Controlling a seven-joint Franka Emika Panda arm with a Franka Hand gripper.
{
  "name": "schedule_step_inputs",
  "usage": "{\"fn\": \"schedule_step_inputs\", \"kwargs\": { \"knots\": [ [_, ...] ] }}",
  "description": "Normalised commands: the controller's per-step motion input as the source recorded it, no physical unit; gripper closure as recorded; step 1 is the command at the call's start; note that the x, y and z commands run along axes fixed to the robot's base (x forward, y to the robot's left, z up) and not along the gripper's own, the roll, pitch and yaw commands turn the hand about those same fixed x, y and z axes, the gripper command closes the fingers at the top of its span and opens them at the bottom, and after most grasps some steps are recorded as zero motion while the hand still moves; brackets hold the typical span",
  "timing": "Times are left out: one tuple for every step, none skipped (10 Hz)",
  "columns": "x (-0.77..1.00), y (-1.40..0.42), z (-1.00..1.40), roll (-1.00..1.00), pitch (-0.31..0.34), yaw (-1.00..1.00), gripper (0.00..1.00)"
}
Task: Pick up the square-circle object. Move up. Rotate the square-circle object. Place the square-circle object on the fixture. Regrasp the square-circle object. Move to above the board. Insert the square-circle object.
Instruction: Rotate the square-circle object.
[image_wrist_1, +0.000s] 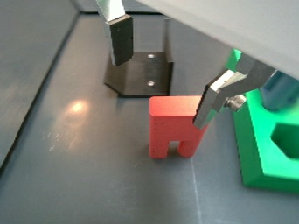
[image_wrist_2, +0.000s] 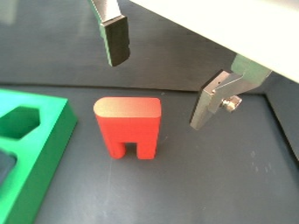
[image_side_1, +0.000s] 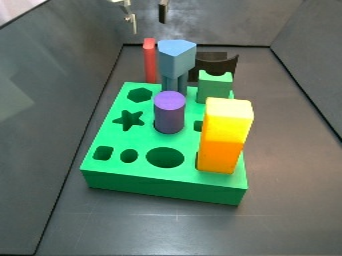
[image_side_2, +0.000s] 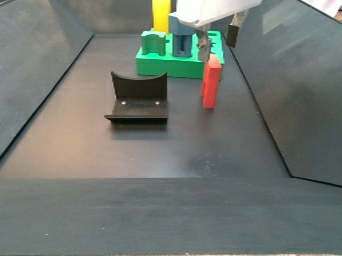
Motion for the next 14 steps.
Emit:
{"fn": "schedule_step_inputs", "kwargs": {
  "knots": [
    [0.03,0.01,-0.02,0.0,0.004,1.0,0.0],
    [0.03,0.01,-0.02,0.0,0.004,1.0,0.0],
    [0.03,0.01,-0.02,0.0,0.005,1.0,0.0],
    [0.03,0.01,-0.02,0.0,0.005,1.0,0.0],
    [0.03,0.01,-0.02,0.0,0.005,1.0,0.0],
    [0.03,0.01,-0.02,0.0,0.005,1.0,0.0],
    [0.03,0.01,-0.02,0.0,0.005,1.0,0.0],
    [0.03,0.01,-0.02,0.0,0.005,1.0,0.0],
    [0.03,0.01,-0.02,0.0,0.006,1.0,0.0],
    [0.03,0.01,-0.02,0.0,0.006,1.0,0.0],
    [0.03,0.01,-0.02,0.0,0.006,1.0,0.0],
    [0.03,0.01,-0.02,0.0,0.007,1.0,0.0],
    [0.03,0.01,-0.02,0.0,0.007,1.0,0.0],
    [0.03,0.01,-0.02,0.0,0.007,1.0,0.0]
  ]
}}
